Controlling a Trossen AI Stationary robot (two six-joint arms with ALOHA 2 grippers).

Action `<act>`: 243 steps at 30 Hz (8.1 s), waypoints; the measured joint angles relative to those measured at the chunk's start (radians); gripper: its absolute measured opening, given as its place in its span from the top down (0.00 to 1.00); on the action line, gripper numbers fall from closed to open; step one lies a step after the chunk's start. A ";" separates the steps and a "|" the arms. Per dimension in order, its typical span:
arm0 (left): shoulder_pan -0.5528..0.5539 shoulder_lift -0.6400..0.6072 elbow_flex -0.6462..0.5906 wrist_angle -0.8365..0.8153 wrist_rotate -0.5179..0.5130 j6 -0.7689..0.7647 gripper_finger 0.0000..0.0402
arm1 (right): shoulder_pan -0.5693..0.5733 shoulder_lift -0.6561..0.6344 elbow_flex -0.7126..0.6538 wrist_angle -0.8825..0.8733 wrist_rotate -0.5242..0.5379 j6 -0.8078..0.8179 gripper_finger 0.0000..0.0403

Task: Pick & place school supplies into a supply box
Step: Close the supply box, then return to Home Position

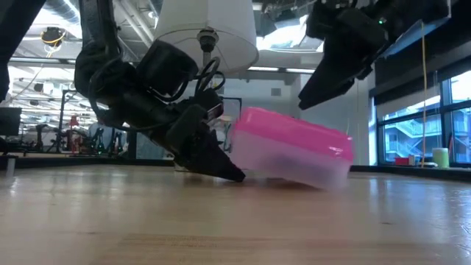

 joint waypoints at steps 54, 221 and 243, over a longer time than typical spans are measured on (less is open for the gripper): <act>-0.061 -0.393 0.001 -0.773 -0.101 -0.064 0.99 | -0.190 0.213 0.007 0.115 -0.282 -0.070 0.27; 0.595 -1.996 -0.640 -0.681 0.469 0.068 0.99 | -0.310 -1.414 -0.789 0.214 -0.552 -0.252 0.27; 0.595 -1.996 -0.640 -0.682 0.469 0.068 0.99 | -0.310 -1.414 -0.789 0.214 -0.551 -0.252 0.27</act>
